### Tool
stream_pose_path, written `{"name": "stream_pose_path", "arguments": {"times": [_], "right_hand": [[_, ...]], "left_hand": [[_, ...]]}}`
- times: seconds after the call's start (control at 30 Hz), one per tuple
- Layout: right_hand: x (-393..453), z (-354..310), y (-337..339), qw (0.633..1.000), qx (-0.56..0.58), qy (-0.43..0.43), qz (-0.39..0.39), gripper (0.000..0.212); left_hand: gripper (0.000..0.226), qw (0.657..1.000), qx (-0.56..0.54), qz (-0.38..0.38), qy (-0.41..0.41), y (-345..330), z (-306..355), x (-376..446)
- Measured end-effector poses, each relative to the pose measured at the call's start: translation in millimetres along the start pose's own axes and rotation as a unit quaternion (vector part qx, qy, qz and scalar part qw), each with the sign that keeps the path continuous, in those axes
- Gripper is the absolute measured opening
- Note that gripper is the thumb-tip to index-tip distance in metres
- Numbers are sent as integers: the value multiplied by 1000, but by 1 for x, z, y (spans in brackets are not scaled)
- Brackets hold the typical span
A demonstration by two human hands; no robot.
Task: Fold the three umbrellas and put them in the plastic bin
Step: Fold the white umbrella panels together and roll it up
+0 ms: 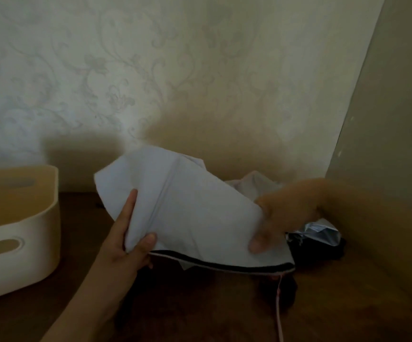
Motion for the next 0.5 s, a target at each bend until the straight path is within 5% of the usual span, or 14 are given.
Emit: {"name": "stream_pose_path", "arguments": {"times": [0.1, 0.2, 0.33, 0.5], "right_hand": [[-6, 14, 5, 989, -44, -34, 139, 32], [-9, 23, 0, 963, 143, 41, 225, 13], [4, 22, -27, 856, 496, 38, 140, 35], [26, 5, -36, 793, 578, -4, 195, 33]], "left_hand": [[66, 1000, -11, 10, 11, 1, -2, 0], [66, 999, -16, 49, -2, 0, -2, 1], [65, 997, -29, 76, -6, 2, -2, 1], [64, 997, -32, 75, -6, 0, 1, 1]]}}
Point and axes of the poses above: each hand's wrist, its own x-axis towards the middle knuckle, its own y-axis out of the back of the hand, z = x × y, the point moved 1 cm from there along x, towards the middle knuckle, and after that the axes turned 13 degrees about -y, right-handed, at the moved point
